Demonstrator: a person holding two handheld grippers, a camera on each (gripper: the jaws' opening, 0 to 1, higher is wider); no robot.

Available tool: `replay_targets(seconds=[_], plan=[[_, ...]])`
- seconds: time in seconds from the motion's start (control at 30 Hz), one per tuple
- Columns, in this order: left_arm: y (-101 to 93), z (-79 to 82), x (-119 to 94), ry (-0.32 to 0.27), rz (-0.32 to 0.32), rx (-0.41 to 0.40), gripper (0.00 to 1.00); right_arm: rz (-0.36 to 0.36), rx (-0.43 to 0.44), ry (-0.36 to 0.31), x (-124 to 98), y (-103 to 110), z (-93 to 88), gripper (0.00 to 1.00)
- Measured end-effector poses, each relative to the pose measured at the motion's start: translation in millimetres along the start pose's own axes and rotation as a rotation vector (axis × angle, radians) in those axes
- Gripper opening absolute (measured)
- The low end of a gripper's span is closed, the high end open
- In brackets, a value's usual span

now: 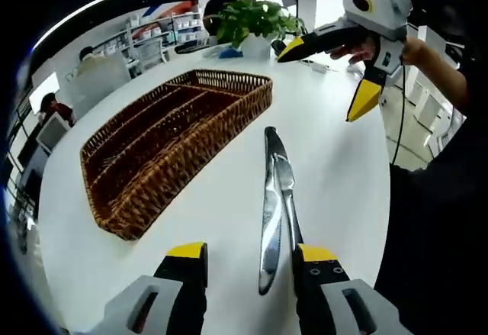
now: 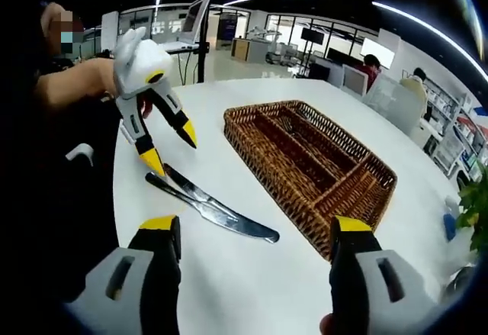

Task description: Arrange the knives, forks, and spoons in their matching storage slots by inserting each utensil handle-first until every utensil is classified and aligned in the correct compartment

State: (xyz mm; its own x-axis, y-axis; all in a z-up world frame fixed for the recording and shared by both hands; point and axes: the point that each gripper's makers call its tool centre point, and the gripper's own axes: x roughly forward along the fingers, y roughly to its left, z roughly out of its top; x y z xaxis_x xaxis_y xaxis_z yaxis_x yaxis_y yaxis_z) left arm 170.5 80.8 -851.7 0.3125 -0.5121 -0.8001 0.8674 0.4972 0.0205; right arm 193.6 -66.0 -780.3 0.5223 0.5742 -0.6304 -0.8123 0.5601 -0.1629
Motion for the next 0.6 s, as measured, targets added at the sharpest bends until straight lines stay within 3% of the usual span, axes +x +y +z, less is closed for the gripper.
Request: replay_targets(seconds=[0.07,0.2,0.6], plan=[[-1.5,-2.0,3.2,0.02,-0.01,0.007,0.43,-0.003,0.003,-0.004,-0.8,-0.1,0.5,0.81],[-1.7,-5.4,8.2,0.057,-0.007,0.098,0.37,-0.008,0.011,-0.008,-1.8,-0.7,0.5,0.81],[-11.7,-10.8,17.2,0.091,-0.031,0.121,0.21,-0.013,0.024,-0.014,-2.2,0.9,-2.0,0.78]])
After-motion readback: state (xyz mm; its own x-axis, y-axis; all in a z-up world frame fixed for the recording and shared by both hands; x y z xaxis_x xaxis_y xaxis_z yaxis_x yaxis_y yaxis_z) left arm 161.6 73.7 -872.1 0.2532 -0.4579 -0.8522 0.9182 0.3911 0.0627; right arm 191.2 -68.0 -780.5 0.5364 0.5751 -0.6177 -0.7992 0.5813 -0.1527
